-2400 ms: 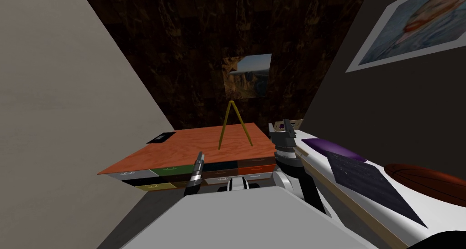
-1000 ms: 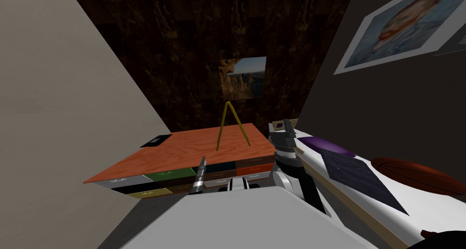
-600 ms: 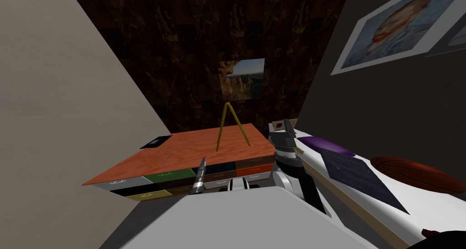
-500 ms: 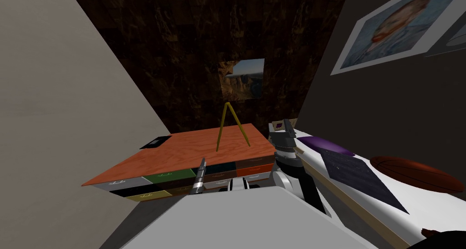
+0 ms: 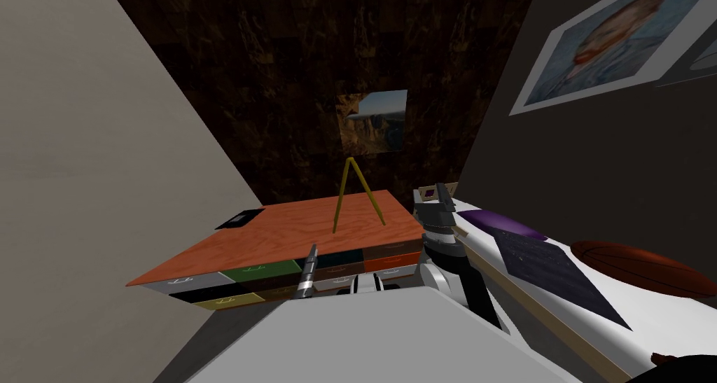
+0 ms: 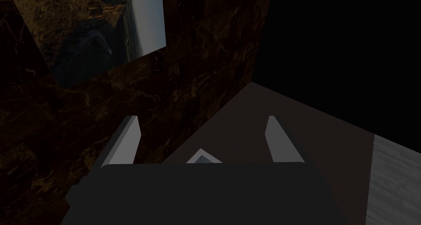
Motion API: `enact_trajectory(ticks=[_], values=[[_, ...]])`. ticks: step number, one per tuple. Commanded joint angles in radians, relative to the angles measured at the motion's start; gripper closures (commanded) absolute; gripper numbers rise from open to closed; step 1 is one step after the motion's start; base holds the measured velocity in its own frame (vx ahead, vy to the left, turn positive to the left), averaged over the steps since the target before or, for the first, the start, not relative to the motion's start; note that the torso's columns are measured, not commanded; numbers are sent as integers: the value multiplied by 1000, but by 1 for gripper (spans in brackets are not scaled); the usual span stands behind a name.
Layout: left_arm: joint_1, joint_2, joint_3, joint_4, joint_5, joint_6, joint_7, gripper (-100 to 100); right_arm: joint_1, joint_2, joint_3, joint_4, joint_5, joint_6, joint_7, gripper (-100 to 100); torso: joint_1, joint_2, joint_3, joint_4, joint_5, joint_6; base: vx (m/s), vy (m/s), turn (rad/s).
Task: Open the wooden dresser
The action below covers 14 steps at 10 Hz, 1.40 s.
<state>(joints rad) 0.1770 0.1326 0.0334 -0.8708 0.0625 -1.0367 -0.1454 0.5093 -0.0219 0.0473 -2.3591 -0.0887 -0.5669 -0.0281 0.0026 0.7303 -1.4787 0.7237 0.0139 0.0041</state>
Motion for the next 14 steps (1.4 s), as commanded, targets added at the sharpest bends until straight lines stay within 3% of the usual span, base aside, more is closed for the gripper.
enact_trajectory(ticks=[1,3,6,10,11,14], values=[[9,-8,-14,46,-5,7,6,-100,0,0,0,0,0,0,0,0,-1,0,0,0,0,-1,5,-9,-9],[9,-8,-14,59,-5,7,6,-100,0,0,0,0,0,0,0,0,-1,-1,0,0,0,1,3,-2,0],[-11,-14,-17,136,-6,-18,3,-100,0,0,0,0,0,0,0,0,-2,0,0,1,0,1,1,-1,-16],[-11,-14,-17,142,-6,-18,3,-100,0,0,0,0,0,0,0,0,-2,-1,0,1,0,2,-2,-5,-7],[-19,-17,-18,179,-7,-28,1,-100,0,0,0,0,0,0,0,0,-2,-1,0,0,0,1,6,0,-31],[-19,-17,-18,175,-7,-28,1,-100,0,0,0,0,0,0,0,0,-3,-1,0,1,0,4,0,-2,1]])
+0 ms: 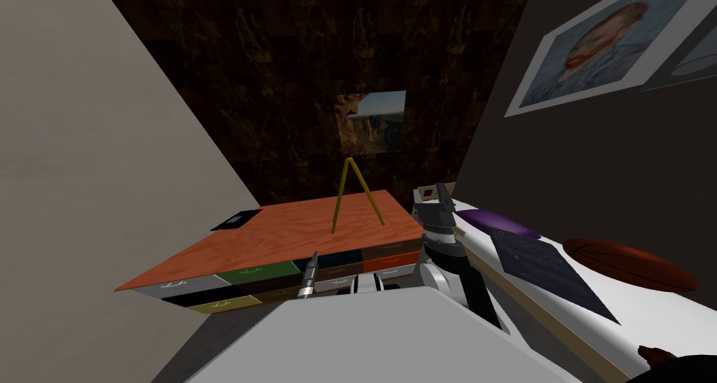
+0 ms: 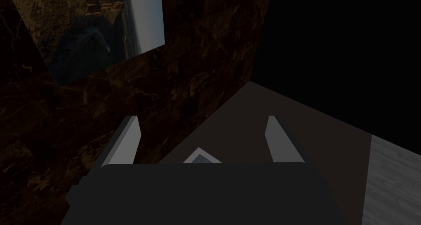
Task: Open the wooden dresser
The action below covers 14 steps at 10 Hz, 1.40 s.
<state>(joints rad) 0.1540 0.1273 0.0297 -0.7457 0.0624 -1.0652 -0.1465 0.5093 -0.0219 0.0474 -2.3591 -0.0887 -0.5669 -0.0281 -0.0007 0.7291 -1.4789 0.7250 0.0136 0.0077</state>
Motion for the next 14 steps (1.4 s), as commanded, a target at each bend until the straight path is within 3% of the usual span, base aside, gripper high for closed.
enact_trajectory(ticks=[1,2,3,4,8,9,11,12,14], values=[[-4,-15,-16,88,-7,-10,1,-100,0,0,0,0,0,0,0,0,1,0,0,-1,1,-1,5,0,-26],[-11,-18,-17,118,-8,-19,0,-100,0,0,0,0,0,0,0,0,0,0,0,-2,2,-1,8,-1,-39],[-11,-18,-17,115,-8,-19,0,-100,0,0,0,0,0,0,0,0,1,-1,0,-4,3,-1,4,-2,-10],[-11,-18,-17,74,-8,-19,0,-100,0,0,0,0,0,0,0,0,1,-1,-1,-4,3,0,-8,-7,28],[-11,-18,-17,96,-8,-19,0,-100,0,0,0,0,0,0,0,0,-1,-1,-1,-1,1,1,-3,-2,-2],[-11,-18,-17,70,-8,-19,0,-100,0,0,0,0,0,0,0,0,0,-1,-1,-1,1,0,-11,-6,14],[-11,-18,-17,118,-8,-19,0,-100,0,0,0,0,0,0,0,0,2,-5,-2,-2,2,1,-6,-7,-19],[0,-7,-3,47,-39,-28,-5,-100,0,0,0,0,0,0,0,0,3,-3,-2,0,-1,-2,0,3,206],[-5,-5,6,52,-104,-47,-13,-100,0,0,0,0,0,0,0,0,6,1,1,10,-10,-7,22,28,386]])
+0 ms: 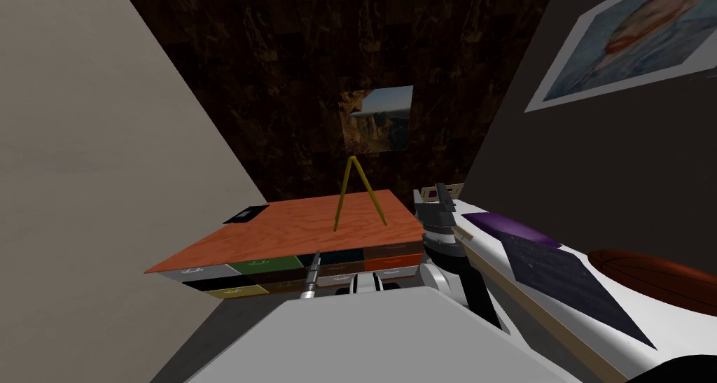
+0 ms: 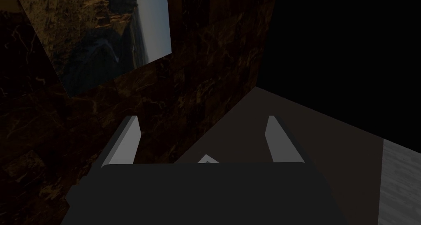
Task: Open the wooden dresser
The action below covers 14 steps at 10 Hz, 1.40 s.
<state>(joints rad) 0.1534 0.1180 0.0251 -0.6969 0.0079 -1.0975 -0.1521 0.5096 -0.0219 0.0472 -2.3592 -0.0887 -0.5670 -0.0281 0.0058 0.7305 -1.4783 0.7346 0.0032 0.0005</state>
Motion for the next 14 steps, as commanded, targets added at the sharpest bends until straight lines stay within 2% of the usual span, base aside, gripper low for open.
enact_trajectory(ticks=[1,4,5,6,8,10,11,12,13,14], values=[[-5,5,10,3,-70,-15,-8,-100,0,0,0,0,0,0,0,0,-1,3,0,2,-1,0,33,35,137],[-12,9,24,12,-161,-42,-20,-100,0,0,0,0,0,0,0,0,-7,9,3,4,-3,0,34,34,319],[-12,9,24,12,-190,-42,-20,-100,0,0,0,0,0,0,0,0,-6,8,3,4,-3,-1,-22,-12,103],[-12,9,24,12,-199,-42,-20,-100,0,0,0,0,0,0,0,0,-8,10,4,4,-4,0,-9,-7,36],[-16,12,33,18,-267,-57,-27,-100,0,0,0,0,0,0,0,0,-6,8,3,4,-3,-1,-24,4,127],[-16,12,33,18,-278,-57,-27,-100,0,0,0,0,0,0,0,0,-6,7,2,3,-3,-1,-23,-17,104],[-21,15,42,24,-324,-72,-35,-100,0,0,0,0,0,0,0,0,-7,7,2,3,-4,0,0,0,0],[-21,15,42,24,-351,-72,-35,-100,0,0,0,0,0,0,0,0,-5,6,2,3,-3,0,-6,0,25],[-21,15,42,24,-366,-72,-35,-100,0,0,0,0,0,0,0,0,-5,7,2,3,-3,-1,-18,-21,73],[-21,15,42,24,-366,-72,-35,-100,0,0,0,0,0,0,0,0,-7,8,3,3,-3,-1,-6,8,33]])
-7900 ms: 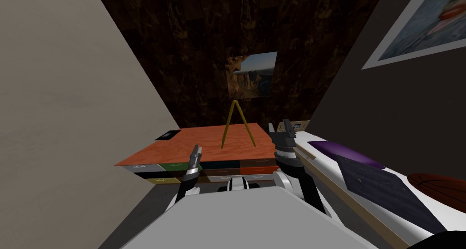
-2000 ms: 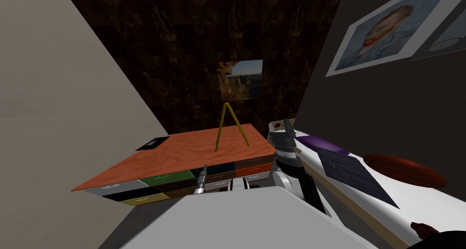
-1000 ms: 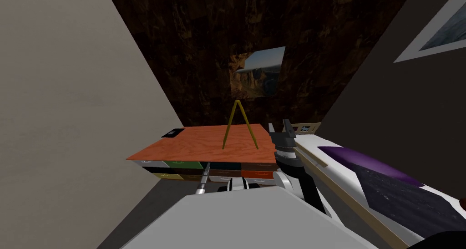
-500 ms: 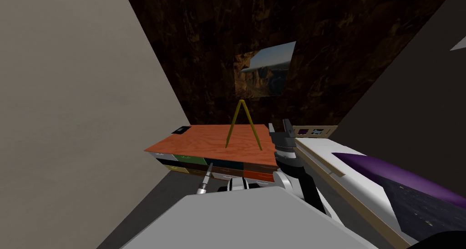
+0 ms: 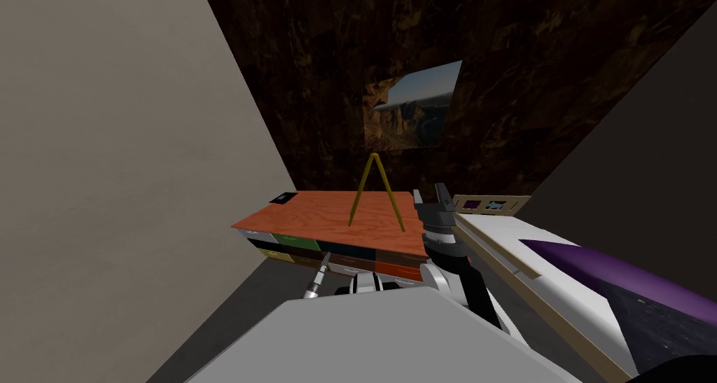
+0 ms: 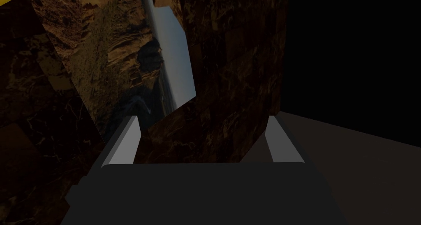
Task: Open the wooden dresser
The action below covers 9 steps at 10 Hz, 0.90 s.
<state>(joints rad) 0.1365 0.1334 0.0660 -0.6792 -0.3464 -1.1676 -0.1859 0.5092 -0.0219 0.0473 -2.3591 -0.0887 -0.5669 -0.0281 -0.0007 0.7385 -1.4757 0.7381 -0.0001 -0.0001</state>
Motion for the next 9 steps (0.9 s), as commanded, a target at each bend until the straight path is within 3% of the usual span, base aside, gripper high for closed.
enact_trajectory(ticks=[1,6,9], values=[[-4,0,1,6,-12,-2,-1,-100,0,0,0,0,0,0,0,0,2,-1,0,0,0,0,-5,14,40],[-4,0,1,6,-12,-2,-1,-100,0,0,0,0,0,0,0,0,1,0,0,0,0,0,-7,1,45],[-2,14,-9,7,86,-18,2,-100,0,0,0,0,0,0,0,0,0,0,0,0,0,0,-30,-15,146]])
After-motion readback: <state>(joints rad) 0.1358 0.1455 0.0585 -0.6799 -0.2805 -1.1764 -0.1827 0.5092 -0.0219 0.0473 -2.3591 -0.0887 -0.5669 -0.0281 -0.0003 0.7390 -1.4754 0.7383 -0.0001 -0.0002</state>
